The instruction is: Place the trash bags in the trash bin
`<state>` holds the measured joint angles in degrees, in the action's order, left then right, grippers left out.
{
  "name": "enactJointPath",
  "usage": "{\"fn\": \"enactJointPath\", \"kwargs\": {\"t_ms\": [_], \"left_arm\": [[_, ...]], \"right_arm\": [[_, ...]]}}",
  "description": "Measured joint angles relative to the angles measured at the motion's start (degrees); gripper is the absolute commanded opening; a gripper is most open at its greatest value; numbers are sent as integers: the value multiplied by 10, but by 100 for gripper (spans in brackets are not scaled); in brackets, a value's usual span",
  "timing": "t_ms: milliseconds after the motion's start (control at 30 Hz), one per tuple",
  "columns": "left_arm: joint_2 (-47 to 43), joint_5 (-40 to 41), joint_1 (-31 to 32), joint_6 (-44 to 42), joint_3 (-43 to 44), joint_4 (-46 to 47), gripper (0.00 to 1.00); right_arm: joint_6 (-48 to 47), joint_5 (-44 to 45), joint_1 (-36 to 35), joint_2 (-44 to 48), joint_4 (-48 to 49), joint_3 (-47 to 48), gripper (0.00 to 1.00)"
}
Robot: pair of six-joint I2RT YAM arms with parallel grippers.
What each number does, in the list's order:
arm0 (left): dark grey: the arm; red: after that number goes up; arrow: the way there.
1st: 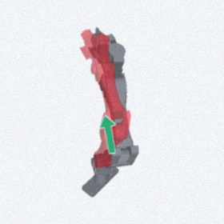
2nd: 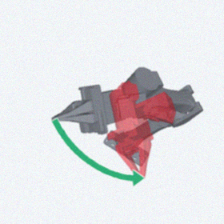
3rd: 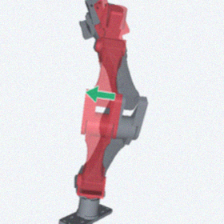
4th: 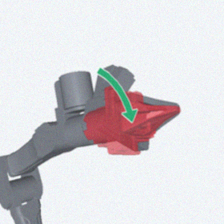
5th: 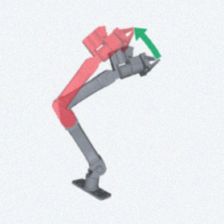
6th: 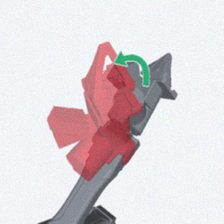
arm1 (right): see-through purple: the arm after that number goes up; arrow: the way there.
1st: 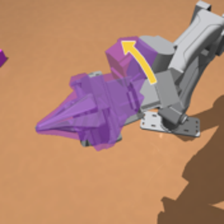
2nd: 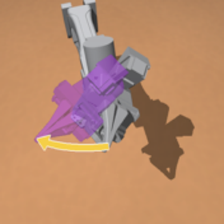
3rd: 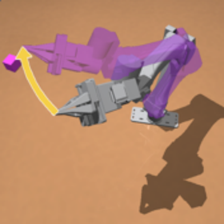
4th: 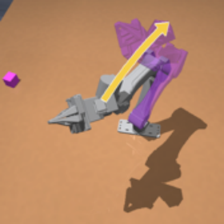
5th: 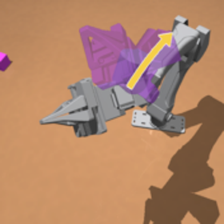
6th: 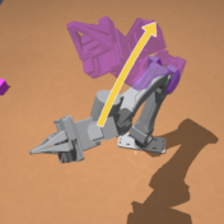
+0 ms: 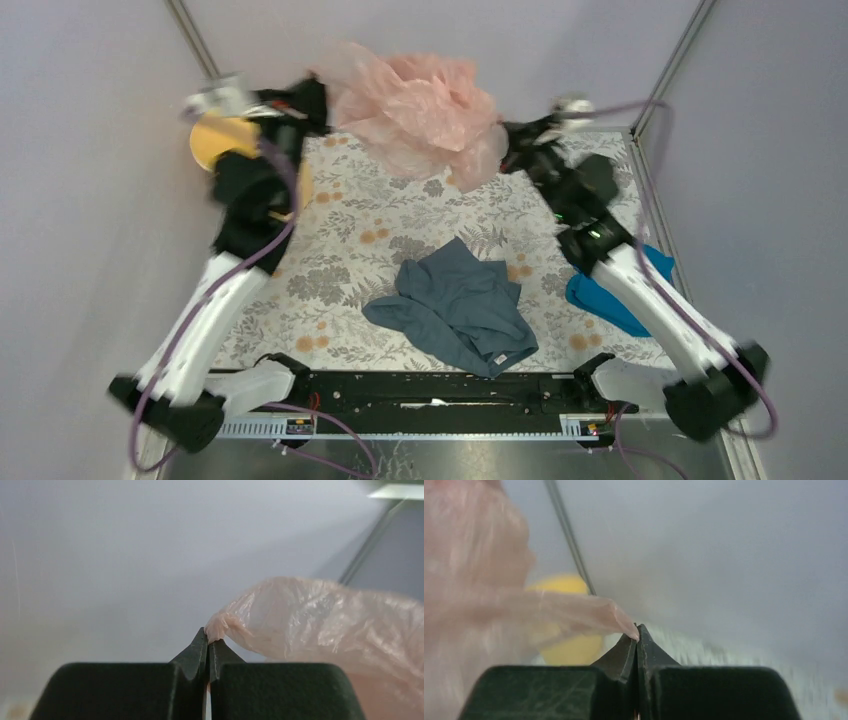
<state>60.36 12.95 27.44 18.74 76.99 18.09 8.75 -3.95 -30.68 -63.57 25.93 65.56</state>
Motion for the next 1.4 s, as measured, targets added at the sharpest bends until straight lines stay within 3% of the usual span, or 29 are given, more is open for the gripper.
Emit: {"fn": "enactJointPath", "kwargs": {"t_ms": [100, 167, 267, 333, 400, 500, 567, 667, 733, 800, 967, 1067, 1133, 1233, 1333, 1400], "left_arm": [[97, -20, -35, 66, -76, -38, 0], [186, -50, -52, 105, -130, -102, 0], [277, -104, -78, 142, -137, -233, 0], [293, -150, -97, 158, -75, -320, 0], [303, -200, -108, 166, 63, -363, 0], [291, -253, -99, 160, 260, -301, 0], [221, -261, -58, 135, 283, -220, 0], [52, -254, 16, 101, 154, -108, 0], [-45, -179, 14, 96, 59, -49, 0], [-64, -111, -5, 97, 15, -45, 0], [37, -61, -43, 112, -168, -119, 0], [101, -73, -46, 121, -281, -217, 0], [105, -90, -46, 127, -300, -292, 0], [103, -140, -47, 128, -215, -333, 0], [111, -207, -47, 129, -26, -336, 0], [105, -245, -47, 140, 99, -281, 0]], "right_arm": [[9, 35, 2, -142, -40, -18, 0], [20, 42, 3, -248, -116, -17, 0], [26, 46, 3, -310, -234, -16, 0], [24, 48, 3, -308, -311, 27, 0], [17, 44, 3, -308, -363, 141, 0], [7, 23, 3, -284, -358, 303, 0], [0, 1, 3, -217, -309, 333, 0], [-10, -26, 3, -54, -174, 233, 0], [-14, -27, 2, 28, -81, 143, 0], [-15, -16, 2, 54, -23, 81, 0], [-9, -2, 2, -78, -17, -74, 0], [8, -1, 2, -162, -106, -182, 0], [14, -2, 2, -171, -188, -195, 0], [15, -4, 2, -169, -258, -100, 0], [13, -18, 2, -168, -290, 98, 0], [14, -35, 2, -153, -281, 217, 0]]}}
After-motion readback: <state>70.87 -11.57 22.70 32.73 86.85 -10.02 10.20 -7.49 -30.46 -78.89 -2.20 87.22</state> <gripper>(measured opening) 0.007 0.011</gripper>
